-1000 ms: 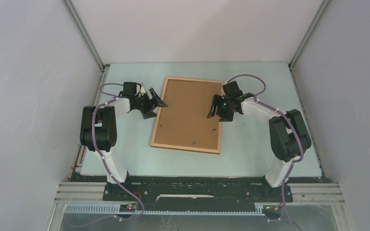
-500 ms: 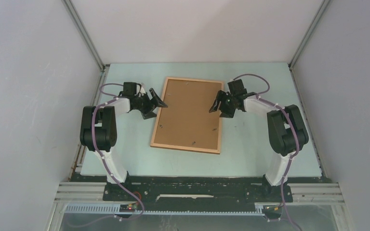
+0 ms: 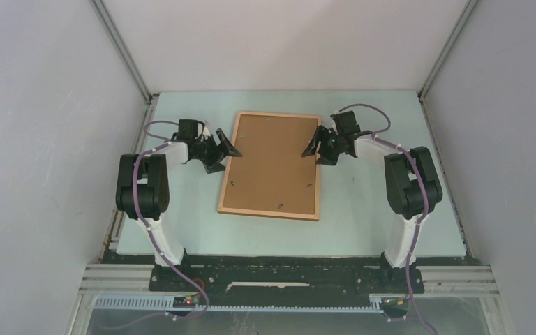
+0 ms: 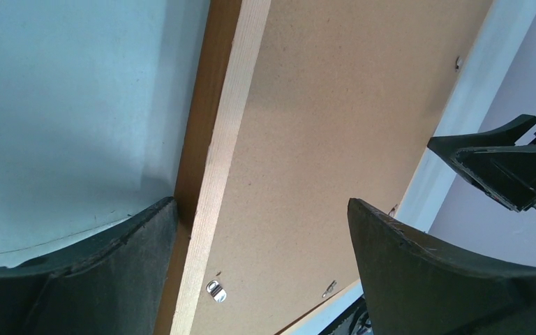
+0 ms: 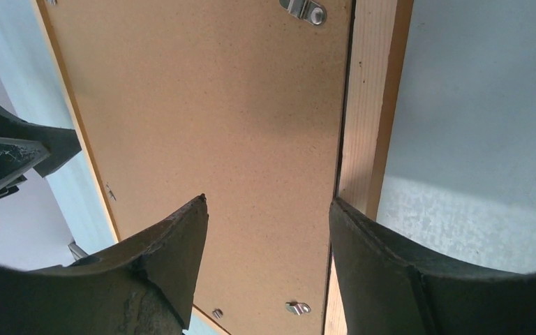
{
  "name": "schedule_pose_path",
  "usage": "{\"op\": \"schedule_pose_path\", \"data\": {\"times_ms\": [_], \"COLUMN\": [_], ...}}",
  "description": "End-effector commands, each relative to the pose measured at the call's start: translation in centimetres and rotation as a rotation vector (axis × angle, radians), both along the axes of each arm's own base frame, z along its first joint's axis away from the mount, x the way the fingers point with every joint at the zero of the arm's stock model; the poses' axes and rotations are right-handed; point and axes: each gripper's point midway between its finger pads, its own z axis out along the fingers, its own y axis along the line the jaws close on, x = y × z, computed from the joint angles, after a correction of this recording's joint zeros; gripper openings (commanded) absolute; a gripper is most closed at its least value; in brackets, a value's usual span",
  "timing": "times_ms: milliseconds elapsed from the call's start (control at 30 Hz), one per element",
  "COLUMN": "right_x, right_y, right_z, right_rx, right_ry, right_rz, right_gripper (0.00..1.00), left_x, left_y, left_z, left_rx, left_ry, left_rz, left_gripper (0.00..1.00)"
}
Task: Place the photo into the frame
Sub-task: Place the photo frame item in the photo frame.
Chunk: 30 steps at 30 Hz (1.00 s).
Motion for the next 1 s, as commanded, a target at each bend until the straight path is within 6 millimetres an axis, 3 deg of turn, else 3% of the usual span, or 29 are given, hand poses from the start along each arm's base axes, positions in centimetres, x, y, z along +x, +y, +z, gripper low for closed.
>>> {"op": "schedule_pose_path", "data": {"times_ms": [0, 433, 600, 700, 833, 967], "right_x": [0.1, -0.3, 2.3, 2.5, 1.5, -0.6], "right_y": [3.1, 0.0, -0.8, 0.2, 0.9, -0.6], "right_z": [1.0, 5.7, 5.6, 5.8, 5.3, 4.3], "right_rx": [0.042, -0.140, -0.181, -0.182, -0.238, -0.326], "right_ry": [-0.074, -0.154, -0.137, -0.148, -0.131, -0.080], "right_rz": [0.095, 0.047, 0.038, 0.057, 0.078, 0.073], "right_gripper": [0.71, 0.78, 0.79, 0.80, 0.81, 0.83], "left_x": [0.2, 0.3, 0.2, 0.1, 0.0, -0.4], "left_y": [-1.1, -0.9, -1.0, -0.9, -1.2, -2.2], "left_z": [1.8, 2.4, 2.4, 2.5, 2.2, 1.8], "left_rx": [-0.034, -0.025, -0.024, -0.019, -0.024, -0.024], "left_ry": [-0.039, -0.056, -0.054, -0.058, -0.046, -0.037], "left_rz": [-0.043, -0.040, -0.043, -0.045, -0.051, -0.077], "left_gripper": [0.91, 0.92, 0.92, 0.92, 0.93, 0.92]}}
